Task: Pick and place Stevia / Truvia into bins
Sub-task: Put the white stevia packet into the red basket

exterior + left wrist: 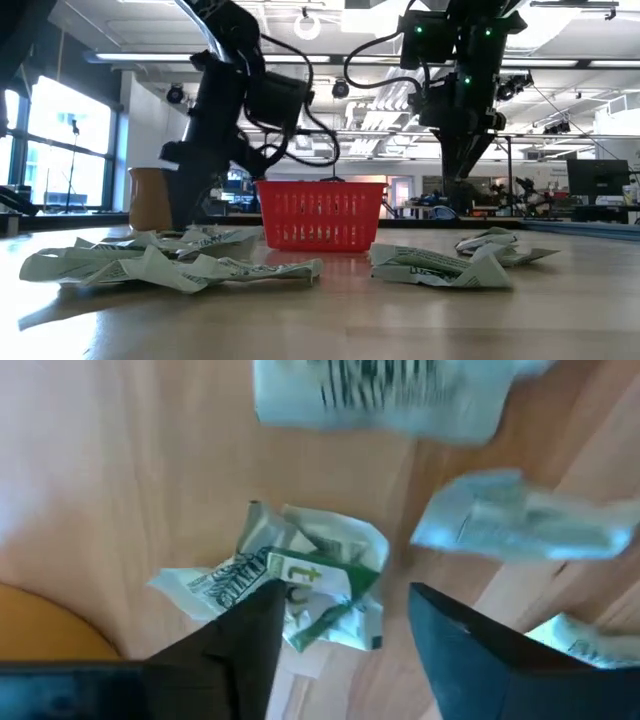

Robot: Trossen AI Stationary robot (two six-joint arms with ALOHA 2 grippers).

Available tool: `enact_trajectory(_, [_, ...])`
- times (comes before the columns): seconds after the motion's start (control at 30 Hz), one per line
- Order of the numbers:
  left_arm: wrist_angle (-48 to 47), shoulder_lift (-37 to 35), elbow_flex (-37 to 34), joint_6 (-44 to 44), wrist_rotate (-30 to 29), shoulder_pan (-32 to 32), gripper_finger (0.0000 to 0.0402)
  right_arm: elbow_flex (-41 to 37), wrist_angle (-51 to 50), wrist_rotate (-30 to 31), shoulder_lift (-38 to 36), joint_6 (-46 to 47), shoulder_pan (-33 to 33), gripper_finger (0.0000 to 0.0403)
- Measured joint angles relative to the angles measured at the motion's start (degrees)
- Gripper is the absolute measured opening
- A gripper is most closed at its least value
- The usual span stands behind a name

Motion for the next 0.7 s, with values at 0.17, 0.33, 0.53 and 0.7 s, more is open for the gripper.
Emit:
enact_trajectory(0.17, [-0.1, 0.0, -1.6, 0.8, 0.9, 0.0, 0.0167, 0.0, 0.1, 0.2, 0.0, 0.1, 0.0, 0.0236])
enact_trajectory(0.33, [-2.5, 0.0, -0.9, -0.1, 1.6, 0.0, 0.0088, 0.0, 0.5, 0.2, 0.0, 0.1, 0.0, 0.0236])
enact_trajectory(0.53, [-6.4, 0.0, 3.2, -0.1, 0.6, 0.0, 0.0026, 0.0, 0.8, 0.2, 0.0, 0.1, 0.0, 0.0236])
enact_trajectory(0.7, [-6.3, 0.0, 7.8, 0.8, -0.5, 0.0, 0.0042, 0.0, 0.8, 0.2, 0.0, 0.3, 0.0, 0.0236])
